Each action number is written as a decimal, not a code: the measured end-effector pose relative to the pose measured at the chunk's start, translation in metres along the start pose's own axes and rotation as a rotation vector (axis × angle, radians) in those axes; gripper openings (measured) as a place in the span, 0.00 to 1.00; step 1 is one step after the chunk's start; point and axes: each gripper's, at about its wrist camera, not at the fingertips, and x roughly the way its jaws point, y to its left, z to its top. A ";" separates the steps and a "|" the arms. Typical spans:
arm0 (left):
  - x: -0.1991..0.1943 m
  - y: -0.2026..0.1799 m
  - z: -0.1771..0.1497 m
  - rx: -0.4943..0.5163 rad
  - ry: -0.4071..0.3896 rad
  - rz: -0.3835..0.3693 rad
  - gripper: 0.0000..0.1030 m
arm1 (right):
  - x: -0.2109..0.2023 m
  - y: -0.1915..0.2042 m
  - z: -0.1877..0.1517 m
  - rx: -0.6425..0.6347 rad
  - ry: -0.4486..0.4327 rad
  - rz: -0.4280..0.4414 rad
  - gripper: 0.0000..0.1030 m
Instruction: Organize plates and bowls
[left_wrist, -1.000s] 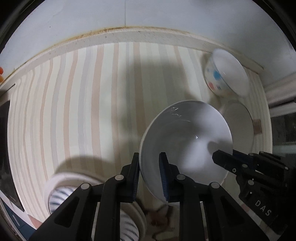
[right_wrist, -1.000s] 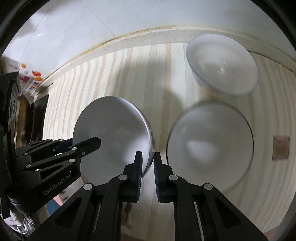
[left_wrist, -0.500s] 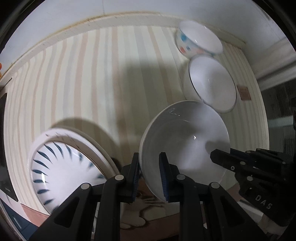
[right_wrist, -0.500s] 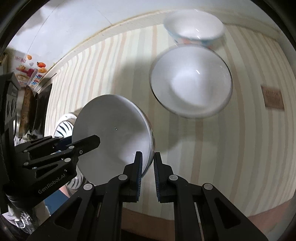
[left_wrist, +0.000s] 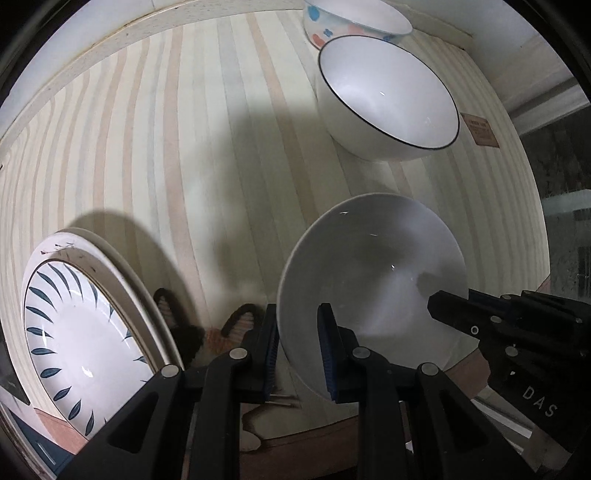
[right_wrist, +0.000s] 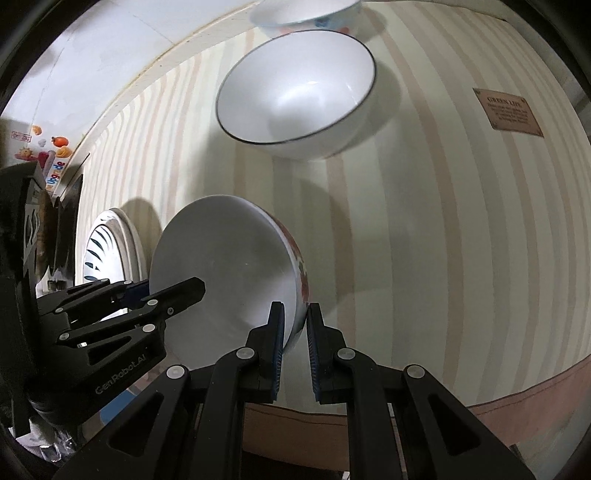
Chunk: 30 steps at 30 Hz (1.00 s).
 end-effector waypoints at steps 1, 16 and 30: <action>0.000 0.000 0.000 0.002 0.000 0.001 0.18 | 0.001 -0.002 -0.001 0.005 0.001 0.002 0.13; 0.014 -0.012 0.005 0.001 0.009 0.017 0.18 | 0.008 0.001 0.001 0.011 0.005 0.008 0.14; -0.064 0.030 0.056 -0.079 -0.129 -0.039 0.24 | -0.057 -0.028 0.027 0.106 -0.119 0.111 0.34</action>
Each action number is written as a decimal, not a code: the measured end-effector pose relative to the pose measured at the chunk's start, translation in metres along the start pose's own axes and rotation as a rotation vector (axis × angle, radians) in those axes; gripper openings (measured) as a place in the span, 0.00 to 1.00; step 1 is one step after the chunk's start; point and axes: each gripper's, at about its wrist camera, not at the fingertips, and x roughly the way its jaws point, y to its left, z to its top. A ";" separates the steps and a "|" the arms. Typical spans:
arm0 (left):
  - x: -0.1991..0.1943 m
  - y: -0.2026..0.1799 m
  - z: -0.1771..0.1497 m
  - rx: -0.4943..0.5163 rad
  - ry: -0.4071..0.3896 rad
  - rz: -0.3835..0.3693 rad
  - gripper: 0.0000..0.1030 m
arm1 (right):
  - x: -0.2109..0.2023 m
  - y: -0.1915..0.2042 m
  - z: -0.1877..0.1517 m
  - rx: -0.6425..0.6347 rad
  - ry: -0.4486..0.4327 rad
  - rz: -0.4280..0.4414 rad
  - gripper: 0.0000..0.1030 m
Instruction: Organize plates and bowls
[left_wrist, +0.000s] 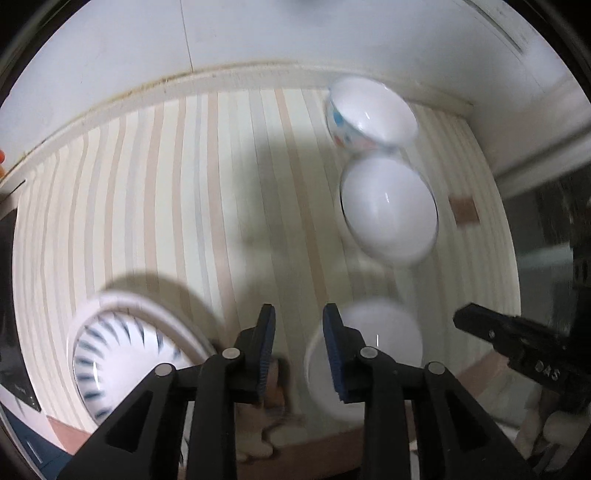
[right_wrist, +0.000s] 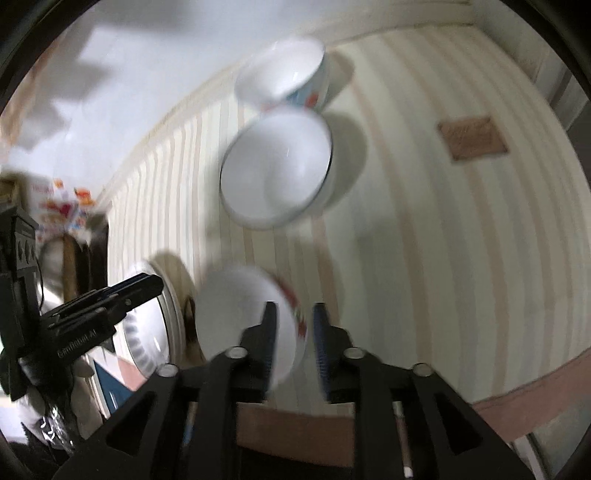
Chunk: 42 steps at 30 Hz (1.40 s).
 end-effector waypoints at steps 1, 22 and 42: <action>0.005 0.001 0.007 -0.008 0.007 -0.011 0.24 | -0.001 -0.003 0.009 0.012 -0.012 0.002 0.40; 0.106 -0.044 0.085 0.102 0.176 -0.060 0.15 | 0.068 -0.035 0.098 0.112 -0.002 -0.037 0.15; -0.001 -0.048 0.017 0.144 0.057 -0.072 0.15 | -0.029 0.014 0.025 -0.006 -0.059 0.008 0.14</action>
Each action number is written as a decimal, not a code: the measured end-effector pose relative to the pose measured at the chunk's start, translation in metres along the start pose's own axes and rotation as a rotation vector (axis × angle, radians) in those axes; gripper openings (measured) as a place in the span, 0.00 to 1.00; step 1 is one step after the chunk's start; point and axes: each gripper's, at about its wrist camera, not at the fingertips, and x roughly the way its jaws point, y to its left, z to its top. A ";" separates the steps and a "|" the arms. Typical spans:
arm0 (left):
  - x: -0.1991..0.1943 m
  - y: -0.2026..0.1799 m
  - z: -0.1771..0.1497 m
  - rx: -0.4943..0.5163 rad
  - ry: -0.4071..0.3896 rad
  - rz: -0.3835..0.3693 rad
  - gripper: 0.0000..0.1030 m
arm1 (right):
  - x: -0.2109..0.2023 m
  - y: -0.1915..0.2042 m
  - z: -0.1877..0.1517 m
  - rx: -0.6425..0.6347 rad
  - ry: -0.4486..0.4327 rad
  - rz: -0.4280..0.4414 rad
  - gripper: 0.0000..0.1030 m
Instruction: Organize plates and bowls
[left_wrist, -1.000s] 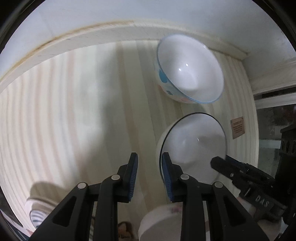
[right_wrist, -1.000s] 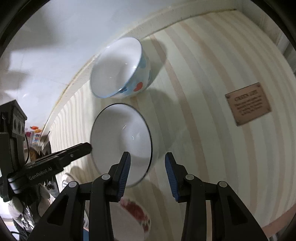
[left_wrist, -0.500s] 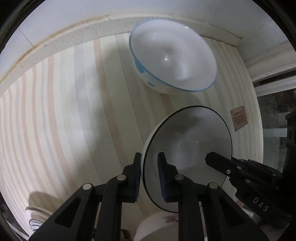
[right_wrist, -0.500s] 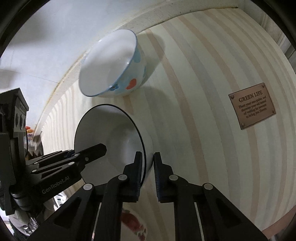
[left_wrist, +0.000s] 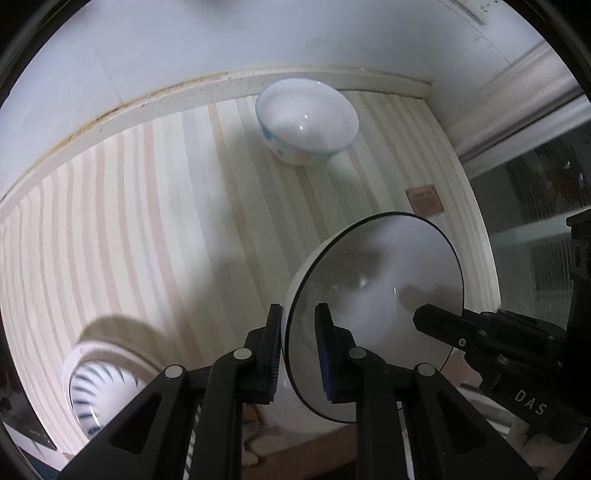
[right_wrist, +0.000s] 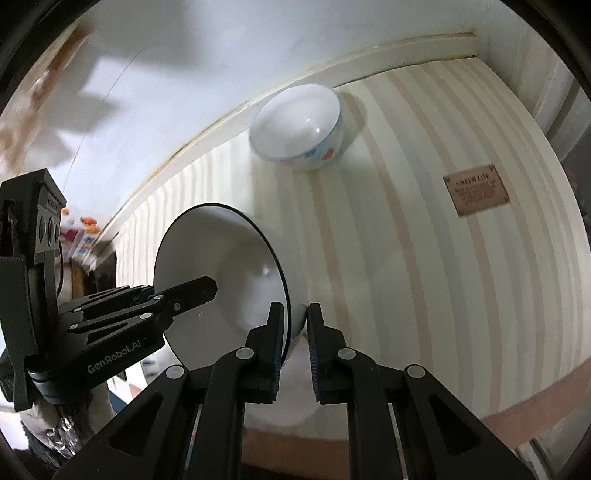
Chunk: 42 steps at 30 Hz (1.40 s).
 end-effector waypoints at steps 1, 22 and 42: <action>0.000 0.001 -0.006 -0.003 0.009 -0.002 0.15 | -0.002 0.001 -0.006 -0.003 0.005 0.003 0.14; 0.050 0.001 -0.047 0.032 0.112 0.089 0.15 | 0.046 -0.005 -0.062 0.034 0.139 -0.037 0.14; 0.065 -0.013 -0.051 0.113 0.117 0.207 0.15 | 0.055 -0.001 -0.059 0.030 0.182 -0.077 0.14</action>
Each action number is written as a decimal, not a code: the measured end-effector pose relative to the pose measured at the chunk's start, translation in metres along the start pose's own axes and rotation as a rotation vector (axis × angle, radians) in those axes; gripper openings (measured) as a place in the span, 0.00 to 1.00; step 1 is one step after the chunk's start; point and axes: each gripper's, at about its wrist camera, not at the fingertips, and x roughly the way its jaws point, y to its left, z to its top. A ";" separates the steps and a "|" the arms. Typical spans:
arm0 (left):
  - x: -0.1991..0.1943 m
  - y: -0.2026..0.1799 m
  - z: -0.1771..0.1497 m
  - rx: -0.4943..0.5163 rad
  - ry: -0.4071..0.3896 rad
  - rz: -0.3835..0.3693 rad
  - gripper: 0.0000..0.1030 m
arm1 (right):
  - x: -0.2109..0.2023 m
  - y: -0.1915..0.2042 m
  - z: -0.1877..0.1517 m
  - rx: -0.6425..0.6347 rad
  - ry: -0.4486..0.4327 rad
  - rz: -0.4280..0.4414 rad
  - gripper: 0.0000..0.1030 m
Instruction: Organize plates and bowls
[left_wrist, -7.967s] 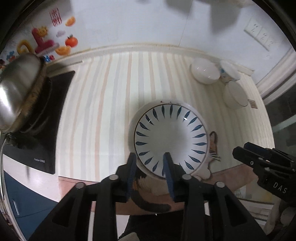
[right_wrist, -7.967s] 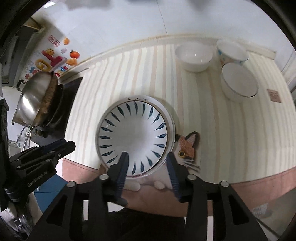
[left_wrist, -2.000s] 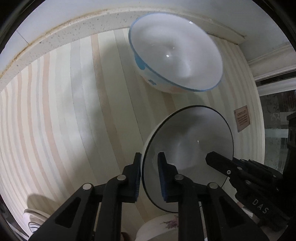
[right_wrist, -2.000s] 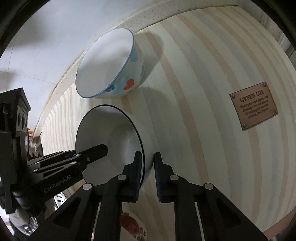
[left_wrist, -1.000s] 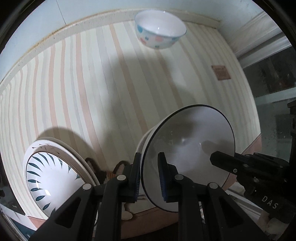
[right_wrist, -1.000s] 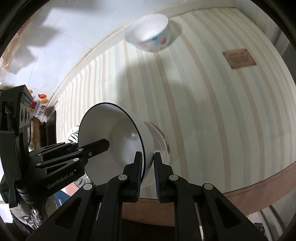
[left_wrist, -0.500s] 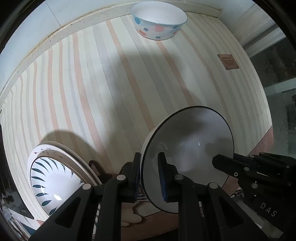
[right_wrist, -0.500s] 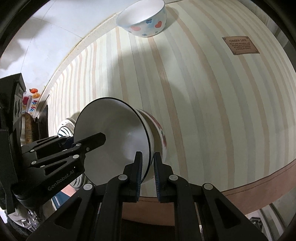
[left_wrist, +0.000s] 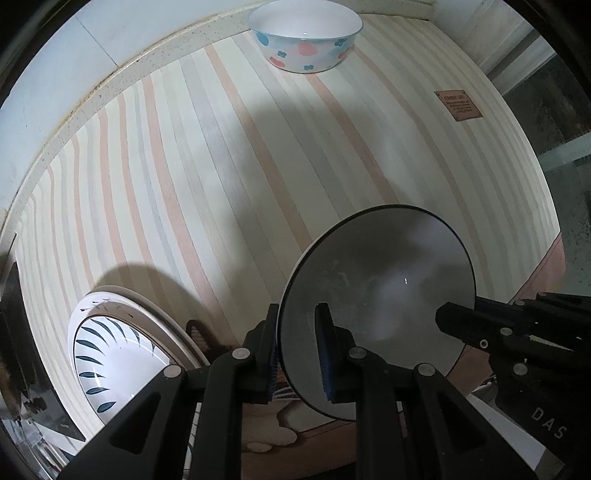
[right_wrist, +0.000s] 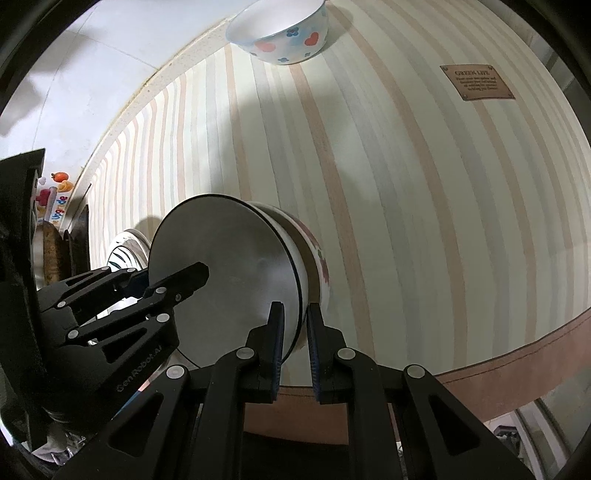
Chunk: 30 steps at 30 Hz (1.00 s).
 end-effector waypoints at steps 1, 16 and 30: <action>0.001 0.000 0.000 -0.001 0.002 0.001 0.15 | 0.000 0.001 0.000 -0.003 0.000 -0.004 0.14; -0.043 0.017 0.008 -0.065 -0.076 -0.047 0.17 | -0.030 -0.009 0.009 0.017 -0.029 0.039 0.15; -0.052 0.072 0.164 -0.225 -0.177 -0.098 0.30 | -0.095 -0.035 0.145 0.075 -0.272 0.128 0.46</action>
